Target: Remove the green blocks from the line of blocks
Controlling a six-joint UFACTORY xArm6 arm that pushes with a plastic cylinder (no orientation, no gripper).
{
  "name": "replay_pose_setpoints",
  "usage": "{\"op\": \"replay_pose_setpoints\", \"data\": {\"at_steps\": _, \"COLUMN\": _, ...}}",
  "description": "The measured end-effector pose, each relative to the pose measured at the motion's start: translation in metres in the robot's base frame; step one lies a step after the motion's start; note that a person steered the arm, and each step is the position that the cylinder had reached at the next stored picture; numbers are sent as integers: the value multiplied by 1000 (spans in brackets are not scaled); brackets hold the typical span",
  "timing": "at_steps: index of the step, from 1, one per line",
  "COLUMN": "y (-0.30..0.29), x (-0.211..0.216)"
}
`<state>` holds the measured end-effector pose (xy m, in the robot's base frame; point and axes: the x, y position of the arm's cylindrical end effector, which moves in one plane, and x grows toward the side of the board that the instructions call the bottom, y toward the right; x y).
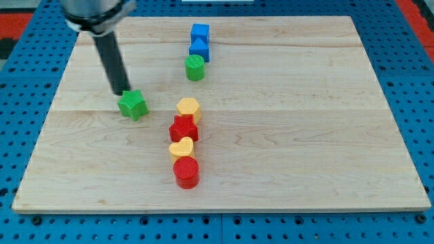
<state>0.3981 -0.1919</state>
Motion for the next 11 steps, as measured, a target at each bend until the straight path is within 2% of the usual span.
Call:
{"op": "replay_pose_setpoints", "data": {"at_steps": 1, "y": -13, "x": -8}}
{"op": "replay_pose_setpoints", "data": {"at_steps": 2, "y": 17, "x": -28}}
{"op": "replay_pose_setpoints", "data": {"at_steps": 4, "y": 58, "x": -27}}
{"op": "replay_pose_setpoints", "data": {"at_steps": 5, "y": 102, "x": -16}}
{"op": "replay_pose_setpoints", "data": {"at_steps": 6, "y": 122, "x": 5}}
{"op": "replay_pose_setpoints", "data": {"at_steps": 8, "y": 88, "x": 43}}
{"op": "replay_pose_setpoints", "data": {"at_steps": 10, "y": 10, "x": 46}}
{"op": "replay_pose_setpoints", "data": {"at_steps": 11, "y": 7, "x": 75}}
